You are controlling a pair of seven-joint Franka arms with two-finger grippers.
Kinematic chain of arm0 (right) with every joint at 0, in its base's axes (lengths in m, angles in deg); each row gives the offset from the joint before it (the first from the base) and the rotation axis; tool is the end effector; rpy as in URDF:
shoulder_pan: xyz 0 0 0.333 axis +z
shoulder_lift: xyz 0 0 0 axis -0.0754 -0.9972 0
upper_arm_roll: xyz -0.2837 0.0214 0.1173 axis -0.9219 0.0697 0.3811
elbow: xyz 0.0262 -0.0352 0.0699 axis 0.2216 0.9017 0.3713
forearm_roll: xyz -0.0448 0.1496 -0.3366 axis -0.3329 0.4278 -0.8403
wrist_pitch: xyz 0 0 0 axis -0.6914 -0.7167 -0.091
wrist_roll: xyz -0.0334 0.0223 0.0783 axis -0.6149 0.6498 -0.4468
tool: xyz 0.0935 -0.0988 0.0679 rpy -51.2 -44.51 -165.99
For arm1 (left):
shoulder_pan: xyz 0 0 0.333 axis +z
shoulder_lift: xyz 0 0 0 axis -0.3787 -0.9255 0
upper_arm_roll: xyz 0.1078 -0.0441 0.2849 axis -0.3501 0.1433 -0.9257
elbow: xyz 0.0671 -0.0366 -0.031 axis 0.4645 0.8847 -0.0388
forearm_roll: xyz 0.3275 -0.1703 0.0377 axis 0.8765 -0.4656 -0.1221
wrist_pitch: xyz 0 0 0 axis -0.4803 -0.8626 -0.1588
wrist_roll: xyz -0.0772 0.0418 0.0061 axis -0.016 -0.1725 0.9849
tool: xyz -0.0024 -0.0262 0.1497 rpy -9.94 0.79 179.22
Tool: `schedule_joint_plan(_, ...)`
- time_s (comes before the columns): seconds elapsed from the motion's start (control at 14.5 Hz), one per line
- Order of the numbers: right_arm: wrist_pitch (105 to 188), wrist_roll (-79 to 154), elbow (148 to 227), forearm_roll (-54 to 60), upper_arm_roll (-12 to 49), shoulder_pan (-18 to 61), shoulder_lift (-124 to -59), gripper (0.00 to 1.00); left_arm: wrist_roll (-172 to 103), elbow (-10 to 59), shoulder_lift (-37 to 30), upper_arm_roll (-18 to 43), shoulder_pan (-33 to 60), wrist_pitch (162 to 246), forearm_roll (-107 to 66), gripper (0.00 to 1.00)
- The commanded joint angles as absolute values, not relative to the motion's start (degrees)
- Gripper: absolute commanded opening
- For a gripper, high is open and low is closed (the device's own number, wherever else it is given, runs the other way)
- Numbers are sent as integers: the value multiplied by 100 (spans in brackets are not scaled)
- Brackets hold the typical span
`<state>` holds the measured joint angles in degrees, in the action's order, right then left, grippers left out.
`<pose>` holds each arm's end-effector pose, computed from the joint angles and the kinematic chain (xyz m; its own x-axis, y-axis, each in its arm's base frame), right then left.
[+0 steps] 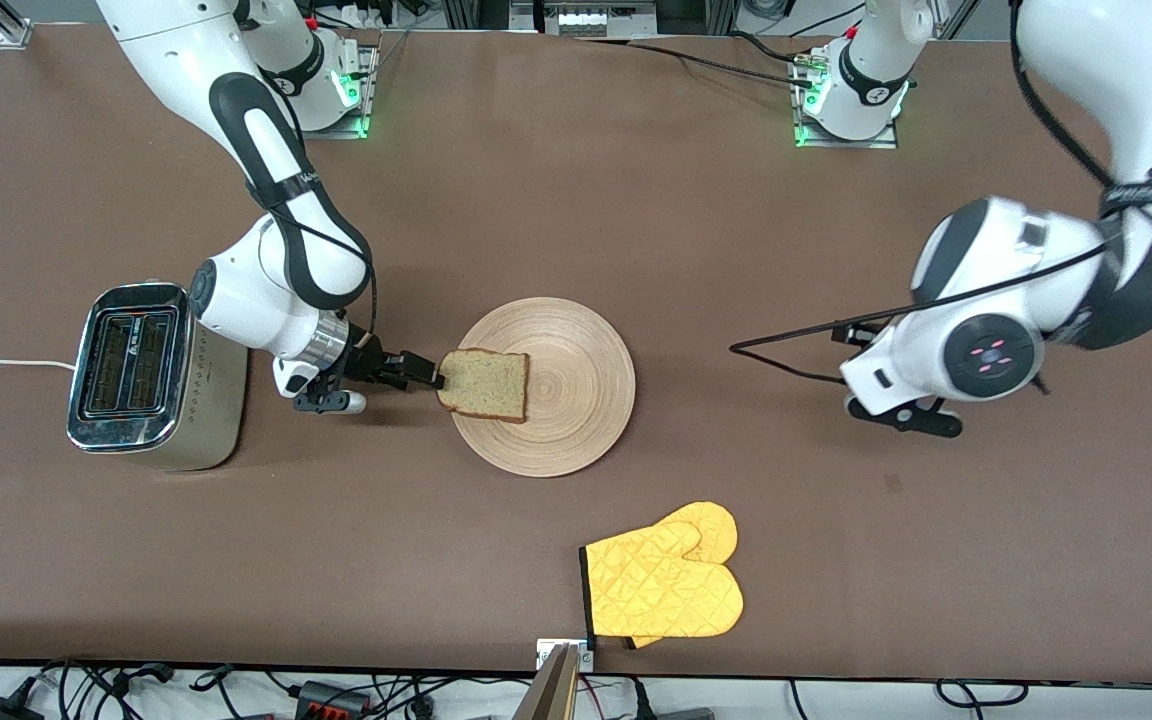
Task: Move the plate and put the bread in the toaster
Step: 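Grasp the bread slice with the right gripper while the left gripper withdraws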
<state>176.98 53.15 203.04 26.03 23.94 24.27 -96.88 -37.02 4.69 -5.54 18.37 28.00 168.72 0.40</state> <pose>0.5643 0.2185 0.1765 0.9868 -0.1619 -0.0031 -0.1365 -0.8216 -0.5535 0.5883 -0.1234 0.3809 0.9102 -0.1474 -0.3870 -0.1877 -0.9799 -0.0681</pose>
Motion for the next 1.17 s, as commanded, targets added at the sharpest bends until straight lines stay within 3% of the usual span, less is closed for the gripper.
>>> schedule_joint_plan(0.0, 17740, 5446, 20199, 3050, 2473, 2436, -9775, 69, -3678, 500, 50, 1847, 2999, 16724, -518, 100)
schedule_joint_plan(0.07, 17722, 5411, 20199, 3051, 2491, 2427, -9783, 71, -3678, 570, 374, 1751, 3016, 16776, -834, 100)
schedule_joint_plan(0.21, 17705, 5437, 20199, 3129, 2491, 2419, -9783, 74, -3678, 640, 884, 710, 2659, 16812, -1546, 100)
schedule_joint_plan(0.34, 17687, 5437, 20164, 3288, 2491, 2418, -9792, 58, -3652, 1025, 1368, -390, 2087, 17354, -1575, 100)
schedule_joint_plan(0.41, 17670, 5437, 20164, 3358, 2491, 2419, -9792, 48, -3521, 1332, 1579, -621, 2041, 17809, -1610, 100)
schedule_joint_plan(0.55, 17512, 5437, 20155, 3402, 2491, 2392, -9783, 42, -2865, 2244, 2359, -667, 2041, 18479, -1532, 100)
schedule_joint_plan(0.69, 17485, 5437, 20155, 3411, 2491, 2383, -9783, 42, -2519, 2739, 2749, -624, 1997, 18622, -1016, 100)
schedule_joint_plan(1.1, 17485, 5454, 20129, 3411, 2482, 2392, -9809, 42, -2562, 2364, 2557, -492, 1997, 18060, -890, 100)
